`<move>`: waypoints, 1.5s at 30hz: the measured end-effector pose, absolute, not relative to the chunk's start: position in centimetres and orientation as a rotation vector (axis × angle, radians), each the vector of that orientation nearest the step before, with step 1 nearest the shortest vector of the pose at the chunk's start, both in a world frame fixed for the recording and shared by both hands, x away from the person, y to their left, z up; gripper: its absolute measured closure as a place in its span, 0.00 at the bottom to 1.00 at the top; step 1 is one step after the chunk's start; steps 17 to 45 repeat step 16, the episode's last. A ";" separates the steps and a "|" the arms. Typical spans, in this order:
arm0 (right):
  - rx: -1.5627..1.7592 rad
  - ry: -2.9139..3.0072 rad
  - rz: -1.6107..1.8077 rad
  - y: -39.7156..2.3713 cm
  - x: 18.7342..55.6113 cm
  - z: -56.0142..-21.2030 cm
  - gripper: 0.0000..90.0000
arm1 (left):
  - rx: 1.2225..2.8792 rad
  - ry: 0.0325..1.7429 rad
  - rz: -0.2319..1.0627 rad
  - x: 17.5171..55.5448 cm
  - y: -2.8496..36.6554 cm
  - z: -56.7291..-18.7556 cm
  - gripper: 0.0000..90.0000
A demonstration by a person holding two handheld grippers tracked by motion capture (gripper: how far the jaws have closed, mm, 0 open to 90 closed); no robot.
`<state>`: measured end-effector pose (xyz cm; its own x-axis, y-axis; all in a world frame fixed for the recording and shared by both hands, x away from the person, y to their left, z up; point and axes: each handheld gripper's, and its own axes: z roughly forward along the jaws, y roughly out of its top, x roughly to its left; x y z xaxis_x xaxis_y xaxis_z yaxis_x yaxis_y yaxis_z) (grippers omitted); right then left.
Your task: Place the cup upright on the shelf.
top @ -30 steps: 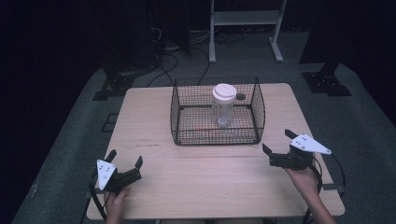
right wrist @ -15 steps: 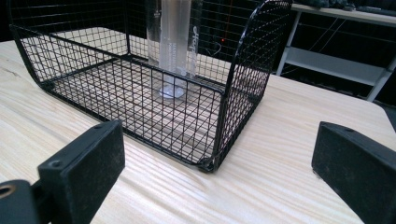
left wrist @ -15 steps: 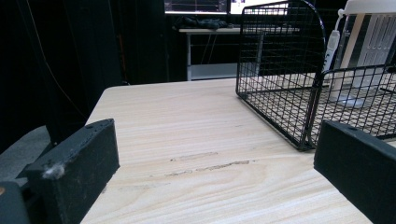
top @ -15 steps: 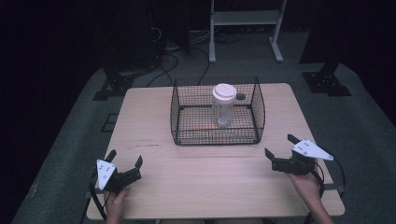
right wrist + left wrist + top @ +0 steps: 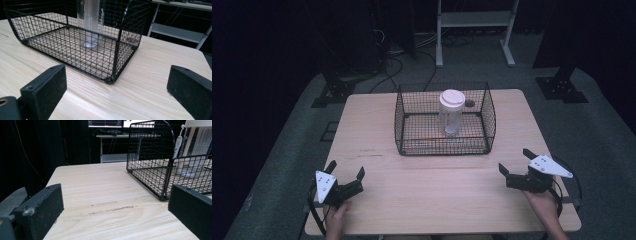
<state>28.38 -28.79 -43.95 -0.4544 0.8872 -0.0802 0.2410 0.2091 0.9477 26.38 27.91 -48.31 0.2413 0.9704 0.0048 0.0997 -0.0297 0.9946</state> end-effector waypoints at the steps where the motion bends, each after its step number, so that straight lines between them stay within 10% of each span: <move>1: 1.049 1.833 1.263 -28.8 28.4 -43.9 0.02 | 1.402 1.091 0.989 26.4 27.9 -48.3 0.00; 45: 1.058 1.857 1.253 -29.1 26.8 -45.4 0.02 | 1.392 1.104 0.982 26.5 28.0 -48.3 0.00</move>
